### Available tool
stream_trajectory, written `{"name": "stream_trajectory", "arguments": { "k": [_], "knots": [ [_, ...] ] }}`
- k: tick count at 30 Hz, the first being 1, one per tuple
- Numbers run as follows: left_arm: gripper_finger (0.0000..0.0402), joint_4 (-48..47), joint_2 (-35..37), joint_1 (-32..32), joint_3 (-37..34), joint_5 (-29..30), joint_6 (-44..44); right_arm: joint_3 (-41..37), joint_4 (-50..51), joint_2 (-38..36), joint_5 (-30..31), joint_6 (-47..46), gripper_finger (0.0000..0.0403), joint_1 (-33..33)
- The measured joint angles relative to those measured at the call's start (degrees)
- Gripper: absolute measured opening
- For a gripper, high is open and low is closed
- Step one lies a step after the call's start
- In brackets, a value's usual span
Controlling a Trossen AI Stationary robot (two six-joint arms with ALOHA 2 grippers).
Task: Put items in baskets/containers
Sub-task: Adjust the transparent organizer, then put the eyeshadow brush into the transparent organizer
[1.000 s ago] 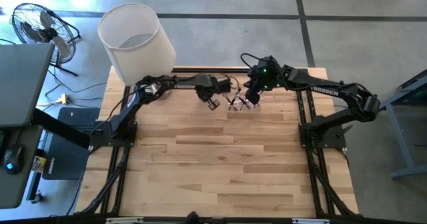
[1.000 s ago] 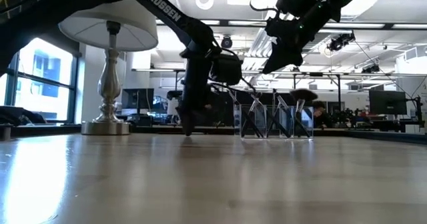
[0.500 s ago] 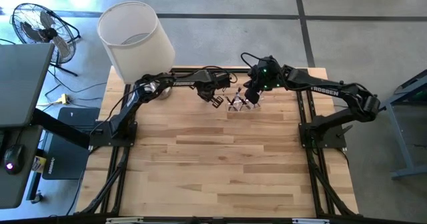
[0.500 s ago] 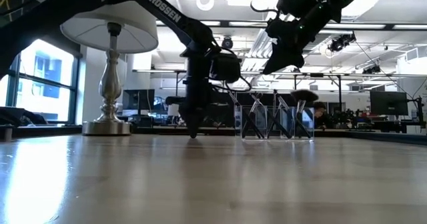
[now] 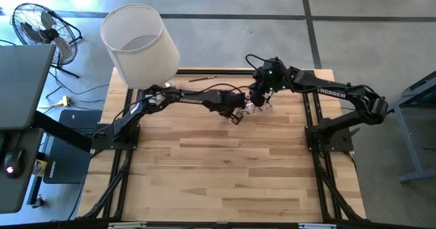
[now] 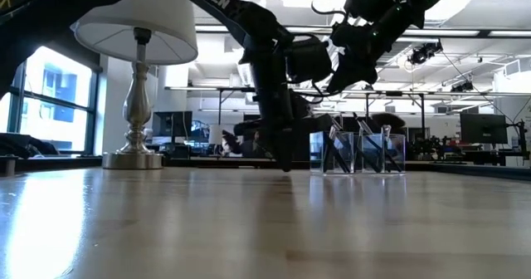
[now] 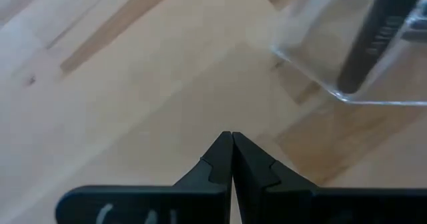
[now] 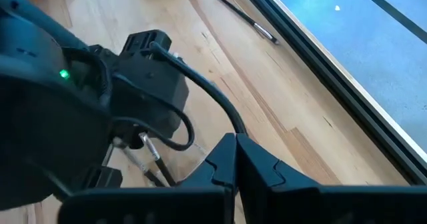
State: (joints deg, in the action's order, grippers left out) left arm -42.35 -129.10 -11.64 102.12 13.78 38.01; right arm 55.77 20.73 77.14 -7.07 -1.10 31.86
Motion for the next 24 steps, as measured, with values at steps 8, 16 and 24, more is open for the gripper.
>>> {"name": "stream_trajectory", "arguments": {
  "k": [8,16,24],
  "knots": [
    [0.0001,1.7,0.9,1.6,-4.3,3.1,4.6,0.0,0.9,0.0,0.7,1.5,0.0002,0.0],
    [0.0001,1.5,6.8,4.8,-13.5,6.4,8.3,0.0,3.0,-0.2,1.2,-1.9,0.0001,0.0],
    [0.0001,17.2,19.1,8.4,-34.6,6.9,13.1,0.0,7.2,-5.1,6.8,-6.3,0.0001,-0.5]
  ]
}}
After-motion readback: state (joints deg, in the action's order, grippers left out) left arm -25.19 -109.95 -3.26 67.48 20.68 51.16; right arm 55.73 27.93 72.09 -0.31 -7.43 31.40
